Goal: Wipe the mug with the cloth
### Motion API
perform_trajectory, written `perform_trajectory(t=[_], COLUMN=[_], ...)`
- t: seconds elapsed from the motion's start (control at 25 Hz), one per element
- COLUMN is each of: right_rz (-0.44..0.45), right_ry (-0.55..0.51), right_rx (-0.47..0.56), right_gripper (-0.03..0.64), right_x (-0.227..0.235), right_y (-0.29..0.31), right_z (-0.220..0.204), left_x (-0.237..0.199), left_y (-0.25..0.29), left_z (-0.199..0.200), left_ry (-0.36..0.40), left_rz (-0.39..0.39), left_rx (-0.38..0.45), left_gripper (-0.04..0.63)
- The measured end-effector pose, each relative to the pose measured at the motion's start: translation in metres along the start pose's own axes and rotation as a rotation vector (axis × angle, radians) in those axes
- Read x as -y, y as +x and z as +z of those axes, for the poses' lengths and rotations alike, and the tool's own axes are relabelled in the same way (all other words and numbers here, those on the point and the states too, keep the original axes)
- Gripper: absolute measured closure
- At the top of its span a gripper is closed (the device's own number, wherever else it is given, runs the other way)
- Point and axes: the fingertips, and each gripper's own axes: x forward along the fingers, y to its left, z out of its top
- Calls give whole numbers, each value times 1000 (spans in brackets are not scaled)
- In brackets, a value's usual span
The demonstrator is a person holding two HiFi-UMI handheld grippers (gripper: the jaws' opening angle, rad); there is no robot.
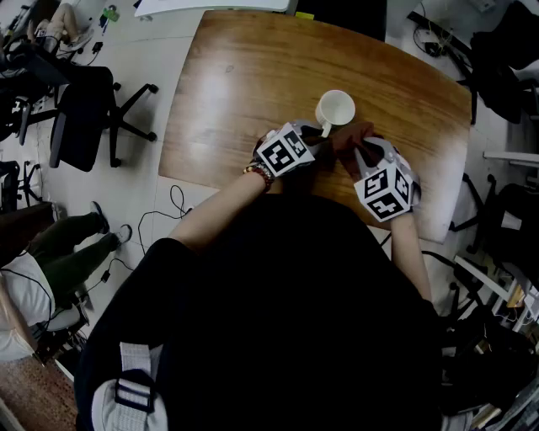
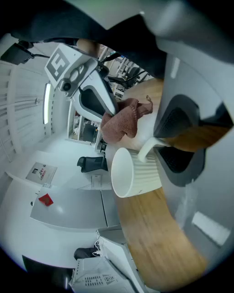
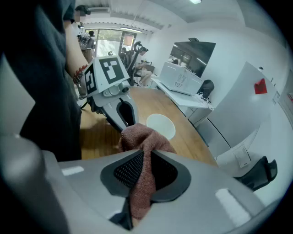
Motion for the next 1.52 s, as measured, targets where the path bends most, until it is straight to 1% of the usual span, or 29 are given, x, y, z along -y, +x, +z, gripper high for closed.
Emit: perform_trajectory(t=[0.12,0.28,0.4,0.52,0.64,0.8,0.92,1.08,1.16,1.24,1.32,1.44,1.52], right_rz=[12,41,61,63,65,91,100,88,75,63,54,42,42], right_ry=[-25,-55,-68,-71,-57,-2,6,25,34,34,31,29,23], right_rx=[-17,-51,-67,-87,-100,-118,-128,-109,-97,-79,-54,-21,-14], right_gripper=[565,565,566,566,566,566,566,566,566,566,566,566,566], right_x=[-6,-13,-15,-14,-15,-18,-19,-14,-12,-10,-6,-1,0], right_y=[7,29,45,57,69,86,94,80,69,59,50,40,39], right_z=[14,21,19,12,4,-8,-15,-13,-12,-8,0,10,14], left_x=[-2,-1,-1,0,-1,-1,0,-1,-4,-10,-17,-27,-32], left_y=[0,1,0,0,0,0,0,-1,-8,-17,-26,-36,-40], left_z=[2,1,2,2,1,3,4,2,-3,-6,-9,-13,-14], left_ry=[10,18,12,14,12,13,19,10,3,-3,-30,-86,-96], left_rz=[-3,-13,-18,-23,-25,-30,-32,-64,-84,-89,-79,-43,-17], left_rx=[0,-5,-4,-2,-1,1,2,21,31,42,53,73,84], left_gripper=[529,529,529,529,529,529,529,529,525,522,522,515,515])
